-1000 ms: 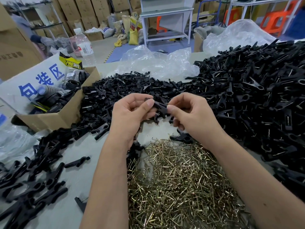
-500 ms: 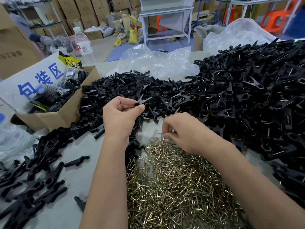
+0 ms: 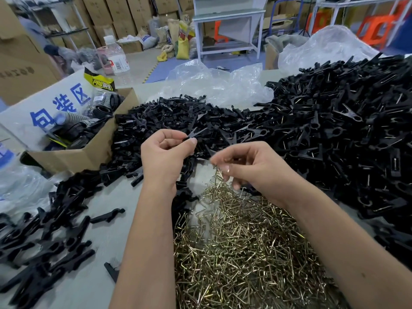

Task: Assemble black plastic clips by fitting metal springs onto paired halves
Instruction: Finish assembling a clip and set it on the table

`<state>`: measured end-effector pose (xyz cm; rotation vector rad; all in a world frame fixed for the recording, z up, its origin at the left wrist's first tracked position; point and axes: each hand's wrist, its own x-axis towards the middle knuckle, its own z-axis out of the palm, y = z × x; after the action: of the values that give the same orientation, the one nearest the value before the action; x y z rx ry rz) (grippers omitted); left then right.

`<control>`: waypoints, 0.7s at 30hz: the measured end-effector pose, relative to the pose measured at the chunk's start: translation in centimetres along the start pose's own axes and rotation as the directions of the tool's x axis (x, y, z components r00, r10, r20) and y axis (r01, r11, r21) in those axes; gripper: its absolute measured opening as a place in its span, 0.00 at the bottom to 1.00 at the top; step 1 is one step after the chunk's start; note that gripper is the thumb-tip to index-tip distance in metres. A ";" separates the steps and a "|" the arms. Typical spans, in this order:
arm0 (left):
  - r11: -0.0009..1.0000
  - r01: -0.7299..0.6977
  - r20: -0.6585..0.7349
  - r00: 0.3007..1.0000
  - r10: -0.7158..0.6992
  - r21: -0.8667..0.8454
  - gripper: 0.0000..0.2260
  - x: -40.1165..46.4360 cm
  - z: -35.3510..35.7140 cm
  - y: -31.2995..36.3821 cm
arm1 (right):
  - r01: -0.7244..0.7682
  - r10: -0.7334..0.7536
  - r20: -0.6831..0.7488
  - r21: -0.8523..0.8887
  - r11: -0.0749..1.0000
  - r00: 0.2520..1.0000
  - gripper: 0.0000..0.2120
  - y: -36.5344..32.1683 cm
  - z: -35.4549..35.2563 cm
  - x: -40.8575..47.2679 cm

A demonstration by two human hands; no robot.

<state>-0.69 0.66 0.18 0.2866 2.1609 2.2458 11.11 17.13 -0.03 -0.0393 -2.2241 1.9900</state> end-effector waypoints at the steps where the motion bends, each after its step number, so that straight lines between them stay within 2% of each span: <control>1: 1.000 0.001 0.000 1.000 -0.001 -0.003 0.09 0.0 0.0 0.0 | -0.027 0.027 0.004 -0.026 0.999 1.000 0.12 0.1 0.0 0.0; 3: 1.000 0.005 -0.001 1.000 -0.005 -0.006 0.09 0.0 0.0 0.0 | -0.056 0.051 -0.041 -0.146 0.988 0.998 0.12 0.3 0.1 0.0; 6: 1.000 0.009 -0.002 1.000 -0.009 -0.010 0.09 0.0 0.1 0.1 | -0.084 0.048 -0.101 -0.397 0.914 0.994 0.09 0.6 0.1 0.2; 10: 1.000 0.023 0.019 1.000 -0.023 0.008 0.09 0.0 -0.1 0.0 | -0.034 -0.017 -0.081 -0.590 0.807 0.997 0.13 0.4 -0.1 0.2; 12: 0.999 0.015 0.047 0.999 -0.017 0.044 0.10 0.0 -0.1 0.0 | -0.002 -0.051 -0.056 -0.694 0.720 0.997 0.10 -0.1 -0.2 0.2; 14: 0.997 -0.012 0.079 0.997 0.006 0.072 0.10 -0.1 0.0 -0.1 | -0.004 -0.058 -0.062 -0.721 0.693 0.996 0.06 -0.6 -0.5 0.2; 18: 0.996 -0.041 0.125 0.992 0.031 0.079 0.12 -0.2 0.0 0.0 | 0.004 -0.056 -0.046 -0.739 0.674 0.997 0.11 -1.1 -0.9 0.0; 21: 0.995 -0.049 0.155 0.987 0.035 0.083 0.13 -0.2 -0.1 0.1 | 0.026 -0.101 -0.049 -0.771 0.636 0.994 0.09 -1.4 -1.3 -0.1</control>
<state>-0.49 0.58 0.20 0.4943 2.1949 2.0764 11.46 18.22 1.49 -0.1405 -2.7758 0.8221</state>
